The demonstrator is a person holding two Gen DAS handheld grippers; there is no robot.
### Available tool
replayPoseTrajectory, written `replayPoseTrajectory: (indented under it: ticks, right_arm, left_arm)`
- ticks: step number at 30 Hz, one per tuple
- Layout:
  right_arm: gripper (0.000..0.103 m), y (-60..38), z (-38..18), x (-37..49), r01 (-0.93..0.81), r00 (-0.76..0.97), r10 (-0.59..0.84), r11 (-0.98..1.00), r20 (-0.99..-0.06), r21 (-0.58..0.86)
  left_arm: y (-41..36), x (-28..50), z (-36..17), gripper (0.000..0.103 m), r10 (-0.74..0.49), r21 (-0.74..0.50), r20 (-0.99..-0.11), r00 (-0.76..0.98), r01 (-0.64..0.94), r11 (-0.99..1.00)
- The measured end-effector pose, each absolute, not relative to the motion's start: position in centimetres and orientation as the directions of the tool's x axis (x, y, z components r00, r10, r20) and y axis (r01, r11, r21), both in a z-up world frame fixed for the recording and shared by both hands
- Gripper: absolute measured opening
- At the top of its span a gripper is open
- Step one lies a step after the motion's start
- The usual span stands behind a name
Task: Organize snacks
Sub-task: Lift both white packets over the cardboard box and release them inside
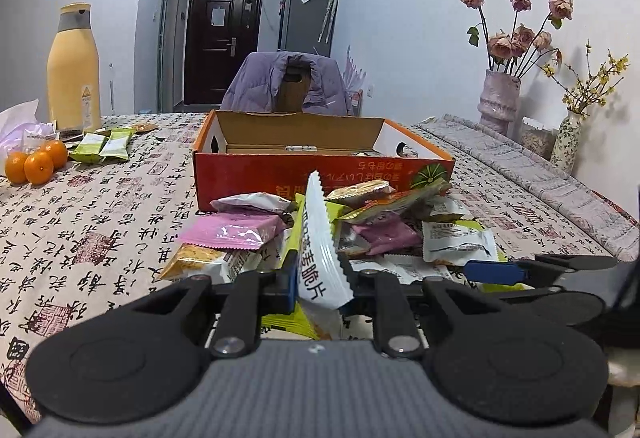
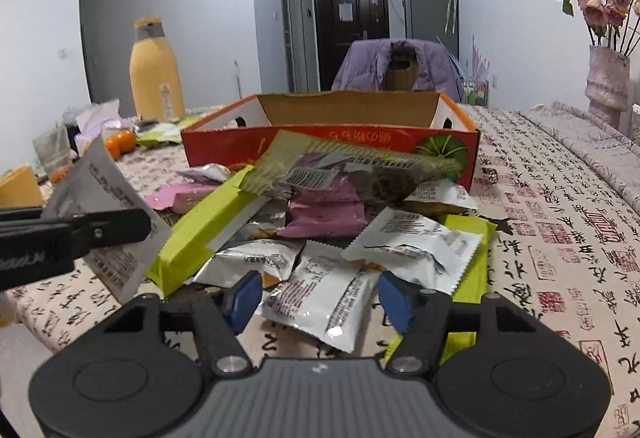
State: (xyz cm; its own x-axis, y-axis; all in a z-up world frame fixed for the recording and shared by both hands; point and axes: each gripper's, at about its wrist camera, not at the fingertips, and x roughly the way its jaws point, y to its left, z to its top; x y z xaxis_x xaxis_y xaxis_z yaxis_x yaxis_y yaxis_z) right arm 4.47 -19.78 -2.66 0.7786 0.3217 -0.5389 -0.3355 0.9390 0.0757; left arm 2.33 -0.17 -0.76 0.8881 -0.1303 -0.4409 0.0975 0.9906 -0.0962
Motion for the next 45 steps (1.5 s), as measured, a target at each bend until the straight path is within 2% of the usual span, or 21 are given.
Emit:
replayPoseTrajectory:
  ticks: [6, 9, 11, 14, 19, 32, 45]
  right_arm:
    - [0.064, -18.8, -3.6, 5.6, -0.293, 0.763, 0.253, 0.956, -0.595, 0.031]
    - [0.062, -18.8, -3.8, 5.5, -0.294, 0.770, 0.247, 0.956, -0.588, 0.016]
    - [0.053, -18.8, -3.8, 5.3, -0.303, 0.773, 0.251, 0.953, -0.583, 0.009]
    - [0.046, -18.9, -3.6, 5.1, -0.300, 0.779, 0.244, 0.954, -0.578, -0.002]
    - [0.042, -19.6, -3.5, 4.6, -0.291, 0.786, 0.246, 0.957, -0.567, 0.012]
    - [0.041, -20.8, -1.0, 2.0, -0.310, 0.833, 0.289, 0.950, -0.473, 0.035]
    - [0.041, -21.7, 2.9, 2.0, -0.316, 0.887, 0.308, 0.948, -0.344, 0.035]
  left_arm:
    - [0.1, 2.7, -1.0, 0.018, -0.139, -0.098, -0.442, 0.886, 0.107, 0.989]
    - [0.3, 2.9, -1.2, 0.018, -0.143, -0.105, -0.447, 0.883, 0.106, 0.989]
    - [0.3, 3.0, -1.3, 0.018, -0.144, -0.108, -0.450, 0.882, 0.106, 0.988]
    - [0.4, 3.0, -1.3, 0.018, -0.143, -0.110, -0.451, 0.881, 0.105, 0.988]
    - [0.5, 2.8, -1.2, 0.018, -0.137, -0.110, -0.448, 0.883, 0.098, 0.989]
    - [0.3, 2.9, -0.6, 0.019, -0.135, -0.106, -0.439, 0.888, 0.098, 0.990]
    - [-0.1, 4.5, 1.9, 0.019, -0.124, -0.086, -0.384, 0.915, 0.098, 0.991]
